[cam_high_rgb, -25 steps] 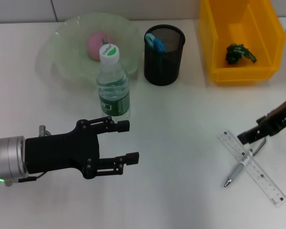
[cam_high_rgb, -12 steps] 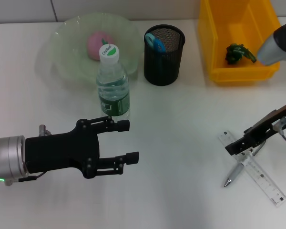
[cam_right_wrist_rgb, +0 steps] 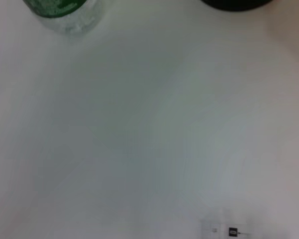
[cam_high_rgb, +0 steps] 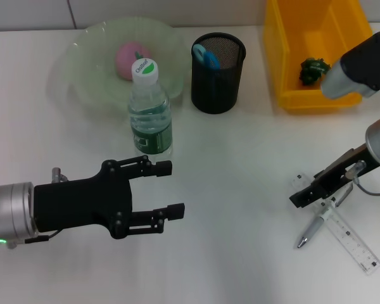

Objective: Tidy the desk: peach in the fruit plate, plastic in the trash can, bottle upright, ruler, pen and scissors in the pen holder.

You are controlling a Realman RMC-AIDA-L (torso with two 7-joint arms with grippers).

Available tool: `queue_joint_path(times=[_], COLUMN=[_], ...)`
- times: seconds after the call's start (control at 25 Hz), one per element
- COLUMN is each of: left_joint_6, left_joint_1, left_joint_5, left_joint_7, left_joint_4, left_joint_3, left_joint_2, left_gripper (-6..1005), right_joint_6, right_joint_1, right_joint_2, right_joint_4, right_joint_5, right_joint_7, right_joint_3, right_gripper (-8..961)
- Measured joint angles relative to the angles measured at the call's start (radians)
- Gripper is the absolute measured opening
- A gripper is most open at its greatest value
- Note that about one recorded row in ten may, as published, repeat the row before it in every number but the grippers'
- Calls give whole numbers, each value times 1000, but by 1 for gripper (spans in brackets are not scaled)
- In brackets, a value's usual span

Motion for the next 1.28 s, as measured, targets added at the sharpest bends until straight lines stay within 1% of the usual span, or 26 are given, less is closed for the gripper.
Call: queue_joint_path(times=[0.04,0.24,0.36,0.6,0.8,0.84,0.88,0.92,0.96,1.0,1.04,1.08,1.16,1.2,1.28], left_joint_6=[0,0,1,5,7,7,7,8,8,8,8,8,8,8,8], left_joint_1=[1,5,7,12,13,13,13,13,13,12,12,12,12,12,12], left_joint_5=[0,0,0,0,0,0,0,0,0,0,0,0,0,0,-2], left_joint_7=[0,2,2,2,3,3,3,3,3,3,3,3,3,3,3], left_joint_4=[-1,-1,-1,-1,-1,-1,-1,-1,-1,-1,-1,-1,-1,-1,-1], left_joint_3=[0,0,0,0,0,0,0,0,0,0,0,0,0,0,0], left_joint_2=[-1,-1,-2,-3,-3,-3,-3,-3,-3,-3,-3,-3,-3,-3,-4], left_gripper=[769,769,769,769,769,769,769,769,769,769,769,769,769,769,769], right_joint_6=[13,30,29,26,17,5,5,-4,-10,-13,-3,-3,36,57,105], right_joint_1=[3,2,-1,-5,-22,-29,-29,-32,-34,-35,-37,-37,-37,-37,-33], right_joint_2=[0,-1,-1,0,0,0,0,-1,-4,-7,-8,-8,-9,-9,-9], right_joint_4=[13,16,10,2,-50,-82,-82,-97,-112,-121,-117,-117,-64,-13,118], right_joint_5=[0,-1,-1,2,13,53,53,95,145,224,342,342,523,624,826], right_joint_7=[12,17,18,13,4,-21,-21,-43,-72,-115,-185,-185,-301,-365,-522], right_joint_3=[-20,-39,-41,-36,-14,40,40,88,143,229,350,350,491,539,588], right_gripper=[744,741,574,467,377,377,377,376,376,376,379,382,389,392,399])
